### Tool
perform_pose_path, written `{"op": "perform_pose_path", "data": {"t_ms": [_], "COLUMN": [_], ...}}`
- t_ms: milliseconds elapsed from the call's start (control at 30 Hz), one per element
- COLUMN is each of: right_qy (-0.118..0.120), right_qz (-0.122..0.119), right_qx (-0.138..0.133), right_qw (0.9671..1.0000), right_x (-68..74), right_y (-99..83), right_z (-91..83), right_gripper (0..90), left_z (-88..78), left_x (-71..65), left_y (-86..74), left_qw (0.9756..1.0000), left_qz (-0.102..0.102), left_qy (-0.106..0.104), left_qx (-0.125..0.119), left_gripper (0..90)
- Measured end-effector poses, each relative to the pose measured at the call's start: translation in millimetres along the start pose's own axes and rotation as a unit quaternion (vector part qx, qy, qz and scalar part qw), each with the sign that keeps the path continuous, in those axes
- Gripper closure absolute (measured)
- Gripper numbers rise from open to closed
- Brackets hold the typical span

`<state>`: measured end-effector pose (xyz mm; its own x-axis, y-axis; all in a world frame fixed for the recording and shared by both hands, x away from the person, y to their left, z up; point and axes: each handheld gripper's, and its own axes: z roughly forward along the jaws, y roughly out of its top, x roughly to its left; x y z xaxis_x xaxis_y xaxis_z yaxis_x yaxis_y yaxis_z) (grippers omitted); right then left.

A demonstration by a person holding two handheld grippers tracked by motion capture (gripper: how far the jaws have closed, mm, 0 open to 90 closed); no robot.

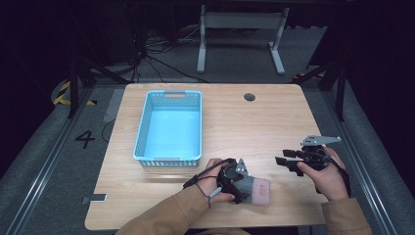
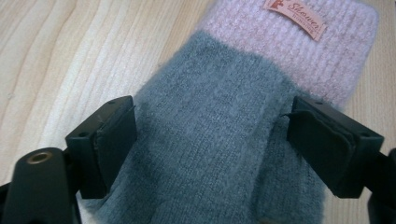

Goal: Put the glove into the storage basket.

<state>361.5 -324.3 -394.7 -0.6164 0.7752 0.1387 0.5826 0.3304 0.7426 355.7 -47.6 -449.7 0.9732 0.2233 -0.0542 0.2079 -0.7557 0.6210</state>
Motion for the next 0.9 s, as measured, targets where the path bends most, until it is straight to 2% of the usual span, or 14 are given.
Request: {"op": "perform_pose_path", "data": {"t_ms": [300,400,433,500,700,767,833,900], "right_qy": [0.007,0.008,0.009,0.009,0.009,0.007,-0.003,-0.002], "right_qz": [-0.007,-0.008,-0.009,-0.009,-0.009,-0.009,-0.008,-0.005], "right_qx": [0.002,0.000,-0.001,-0.001,-0.002,-0.004,-0.007,-0.008], "right_qw": [1.0000,0.9999,0.9999,0.9999,0.9999,0.9999,0.9999,0.9999], "right_x": [1.7,2.5,2.5,2.2,1.4,1.0,-1.0,-2.1], "right_y": [2.3,2.7,2.7,2.5,2.0,2.2,2.4,2.1], "right_z": [4.8,4.8,4.8,4.8,4.2,3.4,-0.4,-1.9], "right_gripper": [49.3,49.2,49.0,48.8,48.6,48.6,48.4,48.4], "left_z": [2.5,1.5,0.3,-1.1,-0.9,-1.6,-1.6,-1.7], "left_x": [-0.9,1.9,4.6,7.6,6.5,4.2,4.8,4.9], "left_y": [-5.2,-7.2,-8.8,-9.6,-8.9,-7.6,-8.3,-8.2], "left_qw": [0.9998,0.9993,0.9986,0.9979,0.9975,0.9967,0.9963,0.9963], "left_qz": [-0.006,-0.022,-0.037,-0.044,-0.049,-0.059,-0.060,-0.060], "left_qy": [0.015,0.029,0.037,0.045,0.051,0.056,0.061,0.062], "left_qx": [-0.010,-0.012,-0.012,-0.010,-0.004,0.004,0.001,0.001], "left_gripper": [16.5,17.4,17.5,17.6,19.8,21.3,25.0,27.1]}}
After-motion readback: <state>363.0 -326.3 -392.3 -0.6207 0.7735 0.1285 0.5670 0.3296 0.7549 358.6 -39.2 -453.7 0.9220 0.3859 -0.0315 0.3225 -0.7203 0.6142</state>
